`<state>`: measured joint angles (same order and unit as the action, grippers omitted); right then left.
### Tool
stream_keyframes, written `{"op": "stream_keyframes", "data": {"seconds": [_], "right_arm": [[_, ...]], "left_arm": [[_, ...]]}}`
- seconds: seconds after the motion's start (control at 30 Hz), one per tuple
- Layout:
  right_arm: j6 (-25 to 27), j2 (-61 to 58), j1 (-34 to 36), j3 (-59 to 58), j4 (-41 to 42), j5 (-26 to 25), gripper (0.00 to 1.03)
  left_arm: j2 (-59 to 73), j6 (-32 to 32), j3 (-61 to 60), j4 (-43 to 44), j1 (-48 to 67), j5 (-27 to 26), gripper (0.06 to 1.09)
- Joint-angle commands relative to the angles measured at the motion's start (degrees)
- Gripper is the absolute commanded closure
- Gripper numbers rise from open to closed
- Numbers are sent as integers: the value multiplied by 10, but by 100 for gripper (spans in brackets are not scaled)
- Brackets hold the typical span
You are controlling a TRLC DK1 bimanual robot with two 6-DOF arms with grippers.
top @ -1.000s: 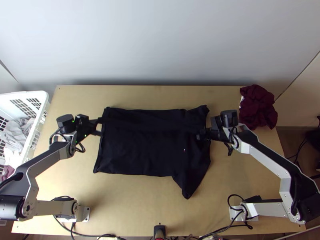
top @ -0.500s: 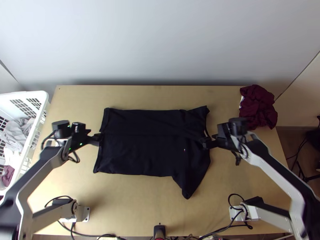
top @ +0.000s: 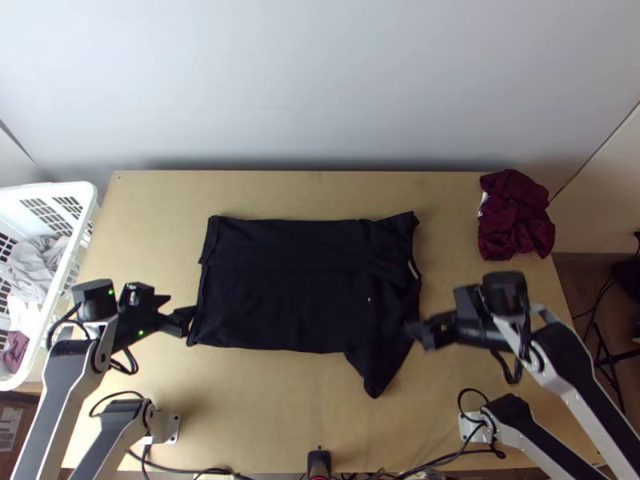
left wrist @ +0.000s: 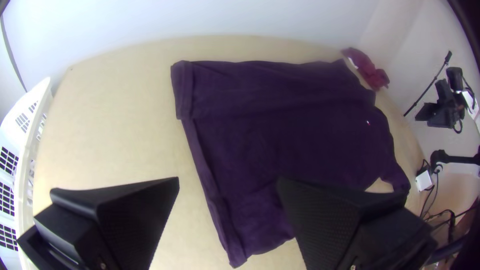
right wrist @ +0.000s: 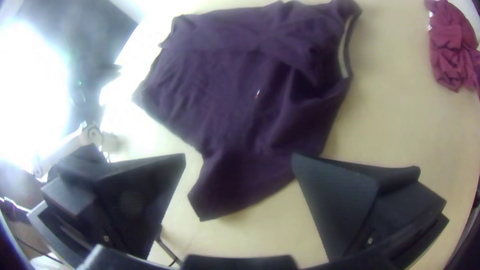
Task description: Fold the t-shirt
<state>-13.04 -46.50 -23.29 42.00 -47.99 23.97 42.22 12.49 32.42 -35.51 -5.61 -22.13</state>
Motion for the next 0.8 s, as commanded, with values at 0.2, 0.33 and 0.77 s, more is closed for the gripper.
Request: {"op": "stream_keyframes", "data": {"seconds": [0.2, 0.33, 0.77], "right_arm": [[55, 38, -157, -14, -82, 35, 4], [85, 30, -206, -22, -76, 16, 4], [131, -57, -327, -72, 42, -60, 4]], "left_arm": [[28, 4, -19, 42, 18, -5, 12], [66, 10, -19, 80, 17, -4, 12], [150, 5, -18, 174, 22, -3, 12]]}}
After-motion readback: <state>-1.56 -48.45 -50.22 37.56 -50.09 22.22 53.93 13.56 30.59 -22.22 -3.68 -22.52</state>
